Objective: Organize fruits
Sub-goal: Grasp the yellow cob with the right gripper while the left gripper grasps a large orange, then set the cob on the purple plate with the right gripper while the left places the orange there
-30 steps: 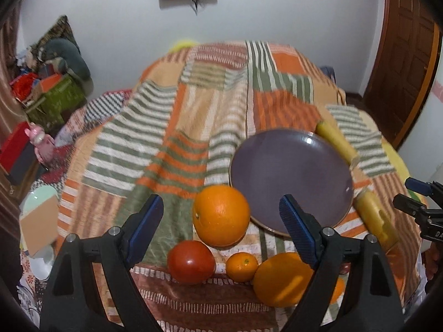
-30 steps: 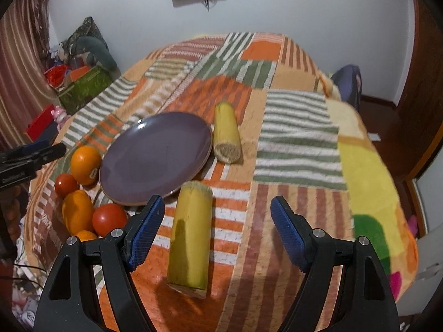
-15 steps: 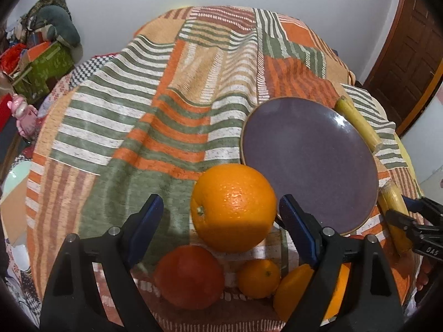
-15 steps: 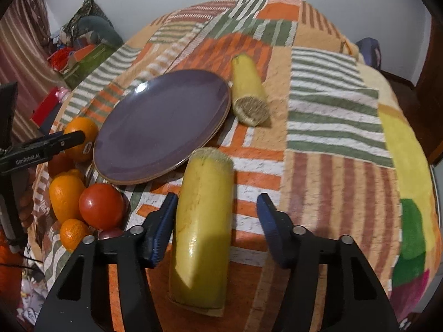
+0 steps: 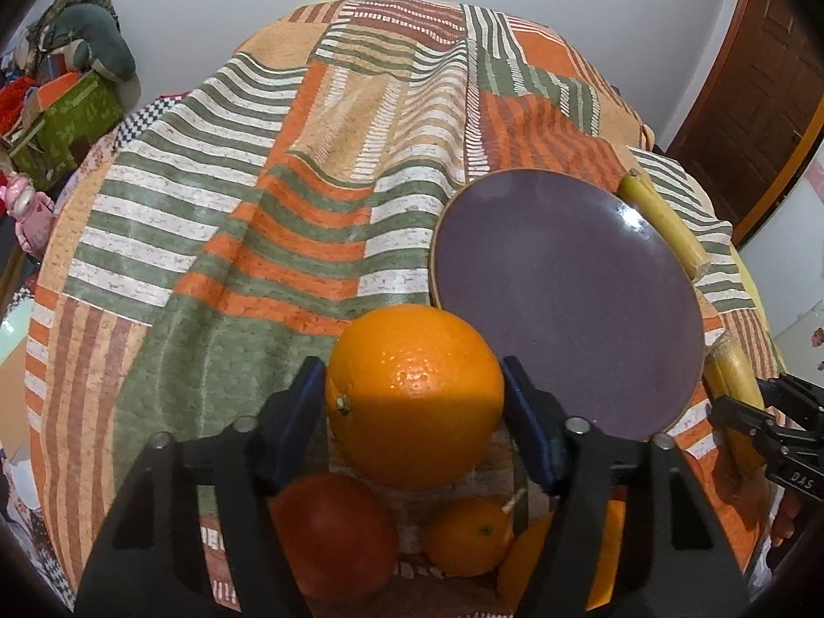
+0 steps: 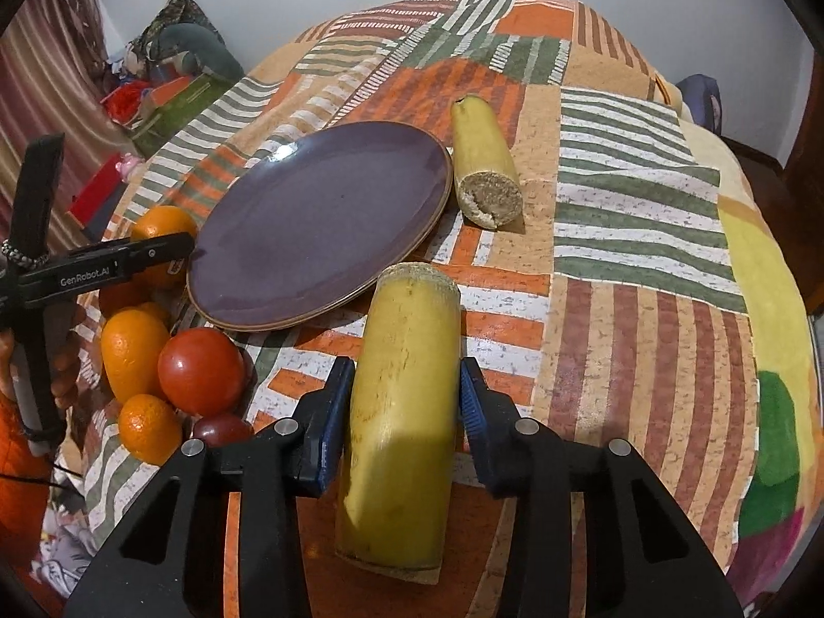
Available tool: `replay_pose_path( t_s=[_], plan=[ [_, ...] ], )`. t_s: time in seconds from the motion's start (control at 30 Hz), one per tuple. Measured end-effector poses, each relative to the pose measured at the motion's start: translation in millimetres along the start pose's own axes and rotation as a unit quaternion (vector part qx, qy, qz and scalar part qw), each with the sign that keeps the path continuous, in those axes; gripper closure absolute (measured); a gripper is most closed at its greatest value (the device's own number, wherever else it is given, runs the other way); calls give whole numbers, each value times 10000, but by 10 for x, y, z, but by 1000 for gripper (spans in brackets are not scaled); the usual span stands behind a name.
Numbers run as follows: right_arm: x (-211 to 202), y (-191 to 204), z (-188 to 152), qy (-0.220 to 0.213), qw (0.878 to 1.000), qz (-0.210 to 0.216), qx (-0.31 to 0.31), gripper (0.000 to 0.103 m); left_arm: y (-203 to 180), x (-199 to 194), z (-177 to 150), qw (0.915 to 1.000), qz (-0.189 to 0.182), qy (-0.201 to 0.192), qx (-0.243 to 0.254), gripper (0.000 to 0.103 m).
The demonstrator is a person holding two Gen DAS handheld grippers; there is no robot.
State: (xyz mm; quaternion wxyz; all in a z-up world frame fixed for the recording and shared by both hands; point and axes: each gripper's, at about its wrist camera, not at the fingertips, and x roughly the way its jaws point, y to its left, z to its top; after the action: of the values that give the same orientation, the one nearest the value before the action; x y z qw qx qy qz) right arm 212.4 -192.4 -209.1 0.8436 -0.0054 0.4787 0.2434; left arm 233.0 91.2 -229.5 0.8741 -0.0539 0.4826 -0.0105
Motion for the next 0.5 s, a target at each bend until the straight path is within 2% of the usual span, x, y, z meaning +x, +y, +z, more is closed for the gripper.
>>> replay_pose_path(
  t_s=[0.5],
  plan=[
    [-323, 61, 187, -637, 9977, -131, -163, 68, 14, -177, 29, 9998, 33, -133, -125, 38]
  ],
)
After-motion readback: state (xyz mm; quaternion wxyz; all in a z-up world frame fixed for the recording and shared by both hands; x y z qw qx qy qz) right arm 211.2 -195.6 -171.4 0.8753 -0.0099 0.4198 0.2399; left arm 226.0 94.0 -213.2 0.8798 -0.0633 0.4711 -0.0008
